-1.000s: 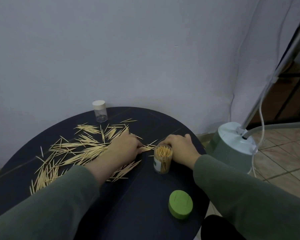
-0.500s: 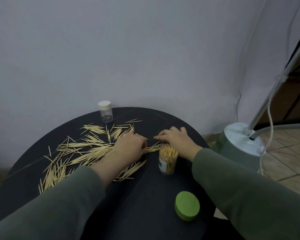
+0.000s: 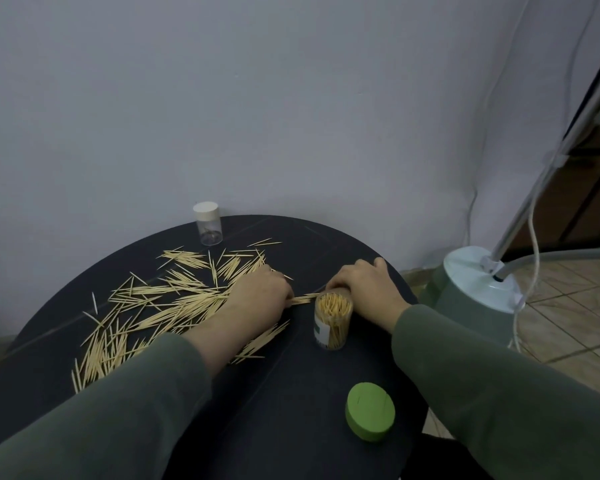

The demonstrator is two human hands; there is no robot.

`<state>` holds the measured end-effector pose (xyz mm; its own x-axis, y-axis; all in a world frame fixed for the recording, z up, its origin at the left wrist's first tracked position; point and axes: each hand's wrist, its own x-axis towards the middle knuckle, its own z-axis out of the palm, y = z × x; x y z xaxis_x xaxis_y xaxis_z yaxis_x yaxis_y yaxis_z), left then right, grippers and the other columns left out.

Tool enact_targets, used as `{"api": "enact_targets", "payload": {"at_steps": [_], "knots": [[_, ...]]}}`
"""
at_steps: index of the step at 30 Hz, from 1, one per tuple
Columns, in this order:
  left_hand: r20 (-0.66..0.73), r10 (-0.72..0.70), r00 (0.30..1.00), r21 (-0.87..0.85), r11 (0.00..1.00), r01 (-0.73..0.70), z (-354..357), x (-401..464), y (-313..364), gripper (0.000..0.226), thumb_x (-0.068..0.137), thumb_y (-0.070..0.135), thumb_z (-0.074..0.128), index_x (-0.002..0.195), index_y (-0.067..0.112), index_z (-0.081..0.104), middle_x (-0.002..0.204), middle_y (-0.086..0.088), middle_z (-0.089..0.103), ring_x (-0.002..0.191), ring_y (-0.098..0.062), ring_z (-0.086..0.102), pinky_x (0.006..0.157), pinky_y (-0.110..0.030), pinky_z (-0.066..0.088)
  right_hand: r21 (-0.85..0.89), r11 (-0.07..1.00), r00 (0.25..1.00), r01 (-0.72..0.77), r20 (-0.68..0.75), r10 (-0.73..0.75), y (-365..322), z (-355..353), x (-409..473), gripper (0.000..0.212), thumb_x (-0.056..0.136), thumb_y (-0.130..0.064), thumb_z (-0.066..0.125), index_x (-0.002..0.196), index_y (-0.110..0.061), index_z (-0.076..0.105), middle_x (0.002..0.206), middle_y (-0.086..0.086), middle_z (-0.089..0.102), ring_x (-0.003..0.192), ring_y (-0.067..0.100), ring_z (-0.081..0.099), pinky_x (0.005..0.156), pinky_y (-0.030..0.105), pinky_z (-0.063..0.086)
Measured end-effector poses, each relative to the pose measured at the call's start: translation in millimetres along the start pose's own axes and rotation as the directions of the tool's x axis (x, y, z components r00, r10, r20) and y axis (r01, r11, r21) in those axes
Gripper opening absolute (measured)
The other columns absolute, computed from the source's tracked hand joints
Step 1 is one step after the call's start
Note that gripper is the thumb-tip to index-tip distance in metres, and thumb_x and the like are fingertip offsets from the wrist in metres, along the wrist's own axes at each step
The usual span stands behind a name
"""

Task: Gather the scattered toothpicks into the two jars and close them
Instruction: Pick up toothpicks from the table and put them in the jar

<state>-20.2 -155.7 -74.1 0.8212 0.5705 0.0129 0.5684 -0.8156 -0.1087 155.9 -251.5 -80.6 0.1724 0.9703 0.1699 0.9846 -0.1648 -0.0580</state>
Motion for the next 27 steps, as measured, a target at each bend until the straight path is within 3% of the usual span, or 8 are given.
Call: {"api": "enact_targets", "payload": {"at_steps": [19,27], "knots": [[-0.132,-0.034,0.991,-0.052,0.998,0.027,-0.3,-5.3,4.5,0.028,0.099,0.033,0.046,0.116,0.025,0.067,0.115,0.004,0.061,0.110,-0.016,0.050,0.084,-0.032,0.049,-0.033,0.999,0.997,0.011,0.071,-0.009,-4.3,6.2,-0.7,0.023,0.101,-0.031,0.040,0.116,-0.024,0.056,0.119,-0.004,0.058,0.112,0.016,0.044,0.100,0.040,0.025],[-0.138,-0.043,0.990,-0.092,0.995,0.031,2.5,-6.9,3.3,0.026,0.098,0.031,0.050,0.120,0.026,0.063,0.118,0.004,0.059,0.111,-0.016,0.050,0.087,-0.034,0.051,0.196,0.978,0.997,-0.069,-0.001,0.071,-2.5,5.1,-2.2,0.019,0.099,-0.035,0.045,0.106,-0.027,0.061,0.109,-0.010,0.057,0.110,0.013,0.044,0.102,0.039,0.024]]}}
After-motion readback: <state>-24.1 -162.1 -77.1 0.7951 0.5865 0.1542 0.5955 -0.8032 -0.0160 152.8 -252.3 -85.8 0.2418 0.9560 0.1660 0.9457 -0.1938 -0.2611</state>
